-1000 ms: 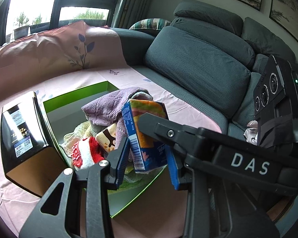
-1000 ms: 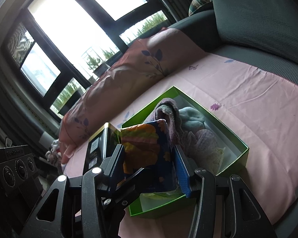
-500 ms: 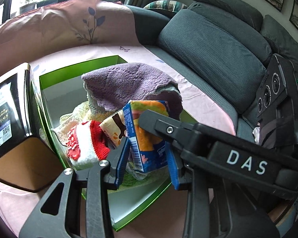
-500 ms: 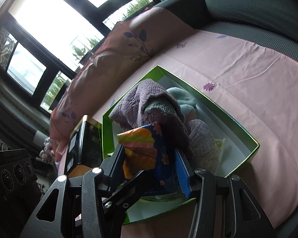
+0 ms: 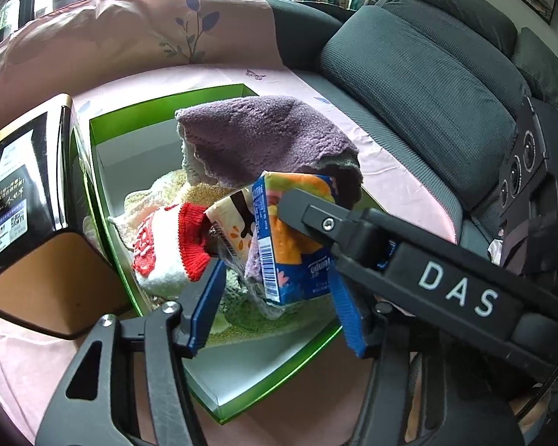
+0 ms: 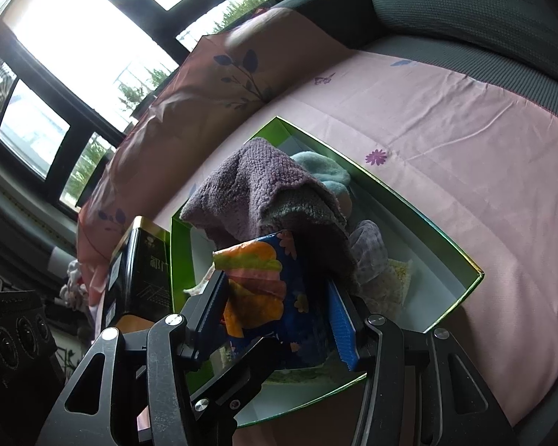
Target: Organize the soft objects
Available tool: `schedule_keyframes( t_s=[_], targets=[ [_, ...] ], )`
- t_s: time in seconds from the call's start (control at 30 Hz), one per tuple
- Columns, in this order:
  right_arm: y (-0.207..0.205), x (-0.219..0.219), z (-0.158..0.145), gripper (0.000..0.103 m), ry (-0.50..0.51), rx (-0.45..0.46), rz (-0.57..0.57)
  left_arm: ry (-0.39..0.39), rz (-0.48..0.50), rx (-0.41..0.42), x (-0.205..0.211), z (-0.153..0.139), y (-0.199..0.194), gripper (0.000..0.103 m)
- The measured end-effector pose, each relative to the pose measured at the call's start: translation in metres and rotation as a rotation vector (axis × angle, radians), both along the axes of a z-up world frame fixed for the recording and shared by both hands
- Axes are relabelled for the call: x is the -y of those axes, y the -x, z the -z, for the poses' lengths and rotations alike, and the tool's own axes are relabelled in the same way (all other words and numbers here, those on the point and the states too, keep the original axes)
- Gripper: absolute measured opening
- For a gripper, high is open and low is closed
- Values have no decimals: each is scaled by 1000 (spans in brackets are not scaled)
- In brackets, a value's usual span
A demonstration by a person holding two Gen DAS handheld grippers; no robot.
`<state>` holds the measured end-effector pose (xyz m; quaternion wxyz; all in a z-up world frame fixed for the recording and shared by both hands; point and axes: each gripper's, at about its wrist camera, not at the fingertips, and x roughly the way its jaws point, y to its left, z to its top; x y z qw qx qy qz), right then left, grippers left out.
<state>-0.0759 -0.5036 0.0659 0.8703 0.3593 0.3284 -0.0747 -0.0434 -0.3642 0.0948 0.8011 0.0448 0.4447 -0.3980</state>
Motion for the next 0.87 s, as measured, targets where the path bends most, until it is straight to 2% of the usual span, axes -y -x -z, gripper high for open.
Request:
schedule_keyframes(
  t_s=[0.07, 0.17, 0.2, 0.27, 0.3, 0.33, 0.47, 0.6, 0.73, 0.87],
  targets=[
    [4, -1, -5, 65, 36, -10, 29, -1, -7, 25, -5, -6, 5, 75],
    [10, 0, -11, 67, 61, -8, 54, -6, -24, 64, -15, -17, 14, 89],
    [13, -1, -14, 69, 65, -2, 59, -1, -25, 73, -18, -21, 17, 91],
    [20, -2, -20, 82, 83, 15, 70, 10, -28, 92, -25, -30, 23, 93],
    [24, -3, -25, 85, 96, 26, 74, 13, -32, 103, -28, -33, 25, 95],
    [28, -5, -29, 87, 108, 40, 76, 11, -38, 115, -31, -37, 28, 102],
    [38, -13, -46, 92, 154, 82, 79, 12, -71, 154, -43, -46, 33, 102],
    [45, -20, -56, 93, 199, 97, 98, 27, -88, 137, -53, -49, 31, 102],
    [50, -25, -62, 93, 223, 110, 111, 29, -110, 174, -59, -53, 33, 102],
    [53, -30, -66, 93, 254, 109, 121, 53, -113, 160, -67, -56, 31, 102]
  ],
)
